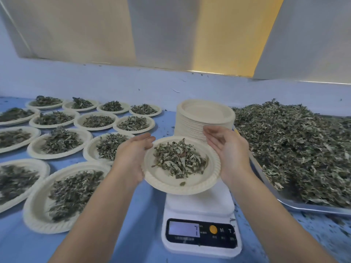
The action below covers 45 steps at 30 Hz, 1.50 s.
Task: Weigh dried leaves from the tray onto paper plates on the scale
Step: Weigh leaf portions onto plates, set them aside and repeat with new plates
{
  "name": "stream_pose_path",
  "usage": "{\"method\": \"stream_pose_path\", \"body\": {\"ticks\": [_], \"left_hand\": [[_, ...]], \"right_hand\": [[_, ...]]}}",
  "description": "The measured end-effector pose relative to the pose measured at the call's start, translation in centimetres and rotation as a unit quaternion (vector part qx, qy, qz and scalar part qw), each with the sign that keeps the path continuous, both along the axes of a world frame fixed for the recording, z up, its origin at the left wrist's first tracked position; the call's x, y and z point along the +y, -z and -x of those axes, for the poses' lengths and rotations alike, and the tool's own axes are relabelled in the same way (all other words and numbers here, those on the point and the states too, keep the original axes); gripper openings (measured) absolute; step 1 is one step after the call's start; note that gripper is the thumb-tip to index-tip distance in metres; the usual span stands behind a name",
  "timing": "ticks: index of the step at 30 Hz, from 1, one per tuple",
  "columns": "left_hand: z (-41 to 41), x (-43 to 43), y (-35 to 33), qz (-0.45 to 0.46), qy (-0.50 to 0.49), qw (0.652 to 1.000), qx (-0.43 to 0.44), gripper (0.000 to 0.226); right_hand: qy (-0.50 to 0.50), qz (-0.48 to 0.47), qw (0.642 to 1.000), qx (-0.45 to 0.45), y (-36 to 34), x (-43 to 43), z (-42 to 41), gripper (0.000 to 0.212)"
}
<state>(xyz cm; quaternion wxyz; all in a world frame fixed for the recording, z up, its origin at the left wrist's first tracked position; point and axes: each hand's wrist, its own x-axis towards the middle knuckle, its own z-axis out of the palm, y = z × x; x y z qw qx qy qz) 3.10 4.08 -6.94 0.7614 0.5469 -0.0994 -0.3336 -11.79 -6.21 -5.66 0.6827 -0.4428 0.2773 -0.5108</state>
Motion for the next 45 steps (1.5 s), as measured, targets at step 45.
{"method": "stream_pose_path", "body": {"ticks": [45], "left_hand": [[-39.8, 24.6, 1.4, -0.07, -0.389, 0.913, 0.101, 0.006]], "right_hand": [[-0.427, -0.117, 0.883, 0.154, 1.7, 16.6, -43.7, 0.019]]}}
